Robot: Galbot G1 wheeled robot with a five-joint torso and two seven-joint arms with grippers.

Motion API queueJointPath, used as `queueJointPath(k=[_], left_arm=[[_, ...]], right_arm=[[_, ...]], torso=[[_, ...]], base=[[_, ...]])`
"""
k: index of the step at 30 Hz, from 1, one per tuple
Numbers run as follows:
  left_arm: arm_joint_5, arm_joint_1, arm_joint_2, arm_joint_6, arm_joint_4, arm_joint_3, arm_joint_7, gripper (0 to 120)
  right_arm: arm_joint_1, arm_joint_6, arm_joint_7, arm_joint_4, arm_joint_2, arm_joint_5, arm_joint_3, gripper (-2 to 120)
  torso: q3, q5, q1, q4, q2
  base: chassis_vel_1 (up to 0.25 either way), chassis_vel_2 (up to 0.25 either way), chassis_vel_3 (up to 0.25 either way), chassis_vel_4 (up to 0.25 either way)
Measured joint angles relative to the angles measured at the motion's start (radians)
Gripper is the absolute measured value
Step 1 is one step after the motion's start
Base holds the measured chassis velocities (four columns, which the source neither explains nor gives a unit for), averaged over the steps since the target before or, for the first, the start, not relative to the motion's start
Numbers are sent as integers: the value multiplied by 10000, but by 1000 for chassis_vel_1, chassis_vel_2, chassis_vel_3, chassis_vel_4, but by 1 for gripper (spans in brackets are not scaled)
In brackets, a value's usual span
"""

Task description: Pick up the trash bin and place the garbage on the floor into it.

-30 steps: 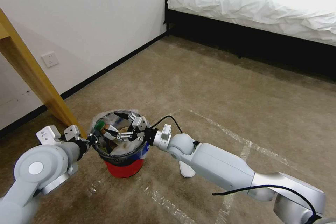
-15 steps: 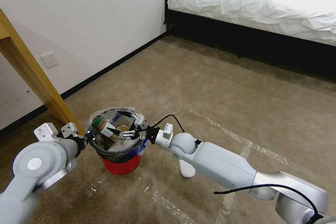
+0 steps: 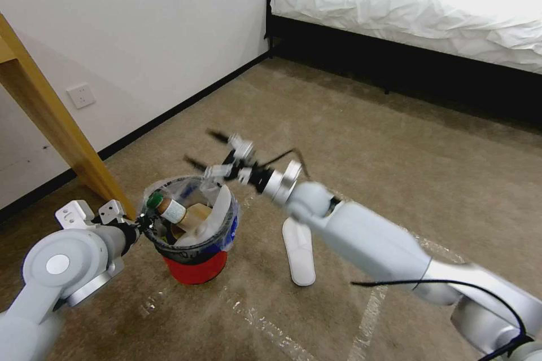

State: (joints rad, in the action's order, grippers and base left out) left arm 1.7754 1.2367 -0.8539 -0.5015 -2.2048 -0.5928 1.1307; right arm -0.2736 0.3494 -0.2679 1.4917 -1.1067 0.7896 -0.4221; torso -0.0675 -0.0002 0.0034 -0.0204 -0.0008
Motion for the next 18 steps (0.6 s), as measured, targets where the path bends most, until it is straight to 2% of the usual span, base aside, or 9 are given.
queueJointPath(k=[1, 7, 18], left_arm=[[2, 21, -1, 3, -19, -18, -2, 4], [7, 49, -25, 21, -89, -68, 0, 4], [60, -31, 22, 66, -86, -103, -4, 4]], right_arm=[[218, -28, 200, 28, 328, 102, 303, 100], [573, -223, 712, -196, 1055, 145, 858, 100], [34, -1005, 1340, -1122, 1601, -273, 1460, 100]], torso=[[-1, 0, 0, -1, 0], [-1, 2, 0, 0, 0], [0, 2, 0, 0, 0]], base=[[0, 0, 0, 0], [0, 0, 0, 0], [0, 0, 0, 0]])
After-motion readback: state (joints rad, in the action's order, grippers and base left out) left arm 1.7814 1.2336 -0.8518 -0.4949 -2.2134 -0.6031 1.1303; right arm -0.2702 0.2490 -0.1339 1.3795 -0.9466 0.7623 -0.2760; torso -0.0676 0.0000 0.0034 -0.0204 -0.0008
